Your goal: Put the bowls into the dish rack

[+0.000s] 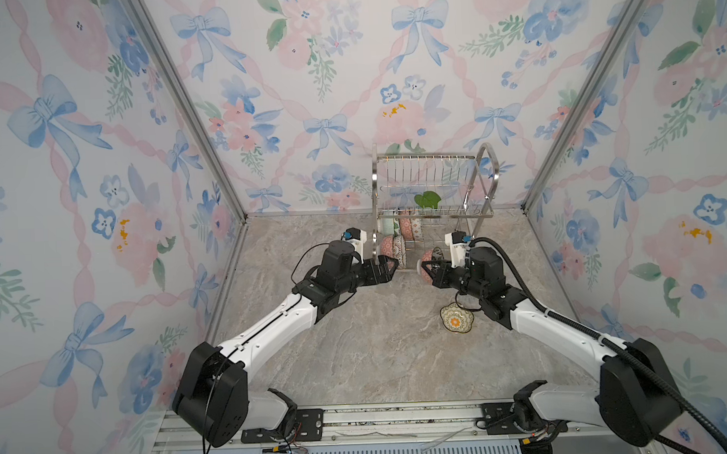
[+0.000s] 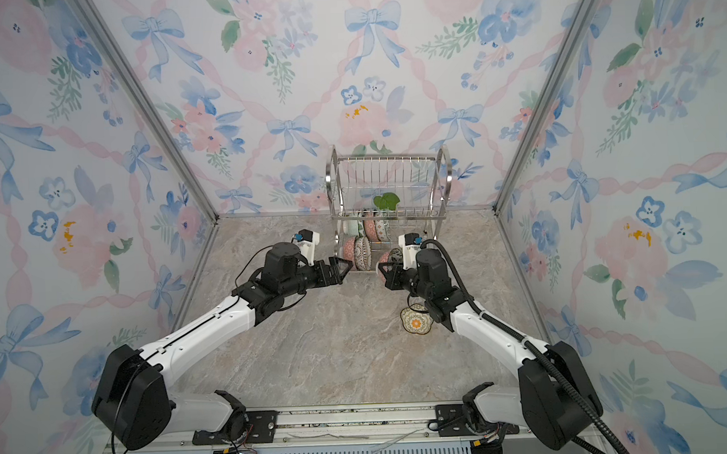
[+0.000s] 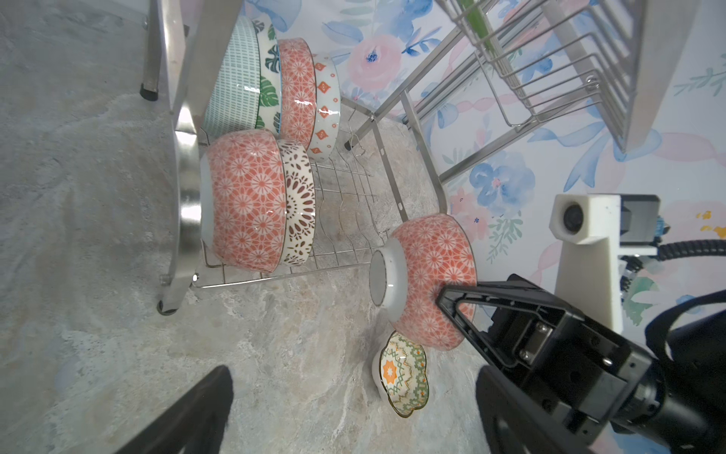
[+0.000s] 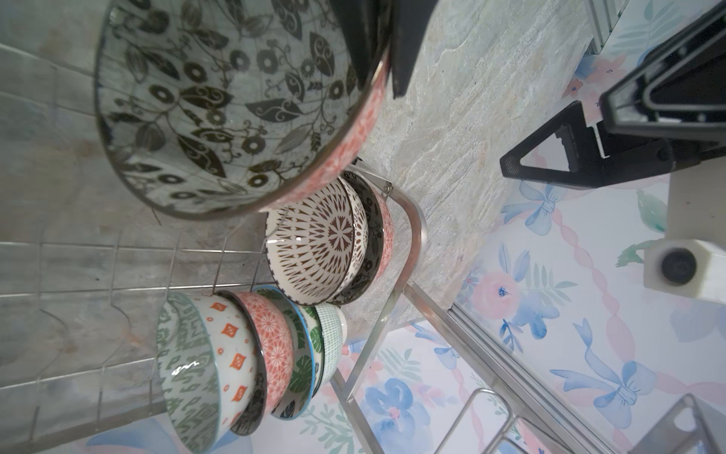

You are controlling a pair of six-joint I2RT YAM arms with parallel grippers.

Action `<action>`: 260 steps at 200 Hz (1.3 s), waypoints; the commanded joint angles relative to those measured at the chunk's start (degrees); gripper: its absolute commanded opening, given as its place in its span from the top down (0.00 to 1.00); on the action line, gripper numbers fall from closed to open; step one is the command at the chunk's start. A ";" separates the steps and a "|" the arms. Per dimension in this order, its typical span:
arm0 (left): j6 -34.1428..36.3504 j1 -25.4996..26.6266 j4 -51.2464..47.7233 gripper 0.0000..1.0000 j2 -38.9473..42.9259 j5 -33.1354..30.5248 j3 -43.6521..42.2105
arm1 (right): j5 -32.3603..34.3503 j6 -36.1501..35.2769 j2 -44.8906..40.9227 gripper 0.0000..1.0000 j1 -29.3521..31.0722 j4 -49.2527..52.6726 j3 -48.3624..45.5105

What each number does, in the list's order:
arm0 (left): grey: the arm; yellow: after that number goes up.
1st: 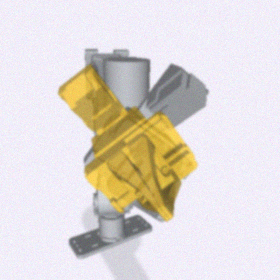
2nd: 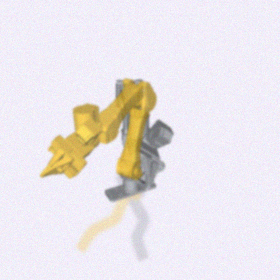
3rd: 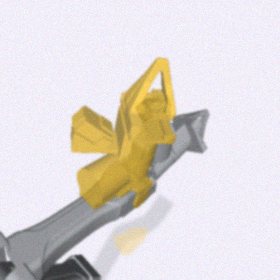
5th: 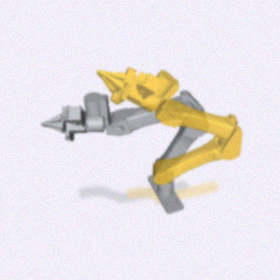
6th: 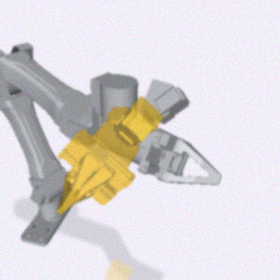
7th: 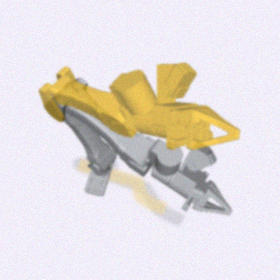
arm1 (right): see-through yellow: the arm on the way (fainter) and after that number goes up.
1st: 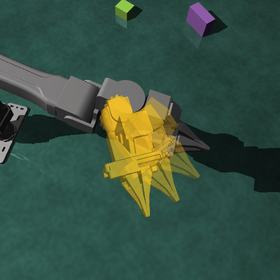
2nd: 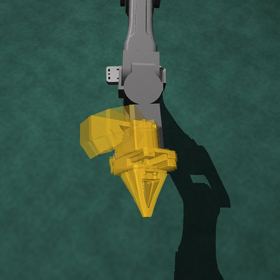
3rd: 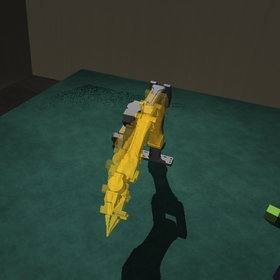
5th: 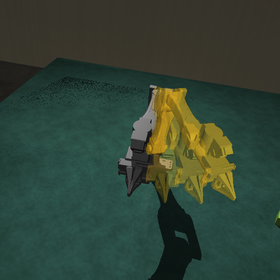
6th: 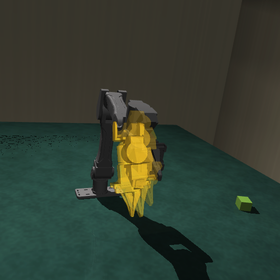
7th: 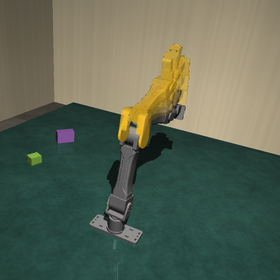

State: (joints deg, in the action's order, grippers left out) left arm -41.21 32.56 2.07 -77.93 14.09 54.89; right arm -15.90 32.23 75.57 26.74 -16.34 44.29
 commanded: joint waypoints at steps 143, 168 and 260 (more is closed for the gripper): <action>0.50 -0.60 -2.89 0.02 0.51 -0.90 2.56 | -9.04 11.73 21.53 1.00 -6.69 -30.79 8.33; 0.85 -0.61 -3.68 0.02 0.15 -1.41 3.02 | -9.84 13.20 24.39 1.00 -6.72 -33.92 8.95; 1.33 -1.16 -4.61 0.02 -0.62 -1.87 3.26 | -13.41 22.74 34.39 1.00 -6.78 -48.04 10.73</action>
State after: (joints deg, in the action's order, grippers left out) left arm -41.15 32.12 -1.41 -77.84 12.78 56.90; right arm -27.22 51.79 108.55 20.01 -54.15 52.93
